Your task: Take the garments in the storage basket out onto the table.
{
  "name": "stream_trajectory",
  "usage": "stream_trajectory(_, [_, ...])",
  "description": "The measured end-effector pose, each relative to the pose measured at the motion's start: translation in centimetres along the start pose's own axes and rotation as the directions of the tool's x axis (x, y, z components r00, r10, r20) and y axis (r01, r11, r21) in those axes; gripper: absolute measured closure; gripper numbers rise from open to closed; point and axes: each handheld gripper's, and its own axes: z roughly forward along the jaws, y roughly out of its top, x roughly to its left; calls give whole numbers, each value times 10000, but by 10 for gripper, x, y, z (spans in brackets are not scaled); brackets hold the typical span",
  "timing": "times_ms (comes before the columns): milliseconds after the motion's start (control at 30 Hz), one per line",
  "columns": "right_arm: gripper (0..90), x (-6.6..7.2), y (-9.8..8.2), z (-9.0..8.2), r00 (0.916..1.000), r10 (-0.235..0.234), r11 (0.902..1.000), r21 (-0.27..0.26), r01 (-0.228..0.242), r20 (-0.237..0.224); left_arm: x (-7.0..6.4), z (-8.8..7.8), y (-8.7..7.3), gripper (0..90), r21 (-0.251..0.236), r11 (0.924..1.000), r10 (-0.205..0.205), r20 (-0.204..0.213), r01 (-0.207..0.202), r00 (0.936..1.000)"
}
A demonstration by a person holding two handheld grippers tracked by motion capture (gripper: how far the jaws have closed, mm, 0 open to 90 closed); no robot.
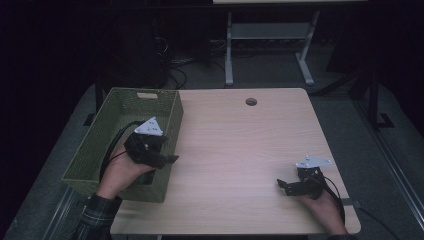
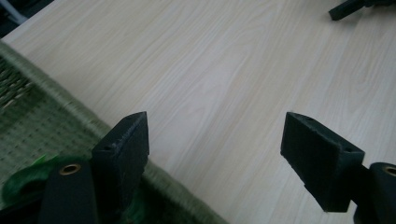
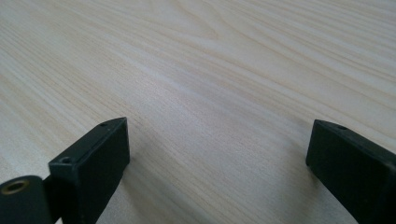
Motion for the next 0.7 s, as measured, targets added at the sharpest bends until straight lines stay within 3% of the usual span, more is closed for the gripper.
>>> stream_trajectory(500, [57, 0, 0, 0, 10000, 0, 10000, 0, 0, -5, 24, -17, -24, 310, 163, 9991, -369, -611, 380, 9974])
stream_trajectory(700, [57, 0, 0, 0, 10000, -40, 10000, -19, 40, 11, 37, -21, -36, 346, 455, 9980, -402, -842, 442, 9956])
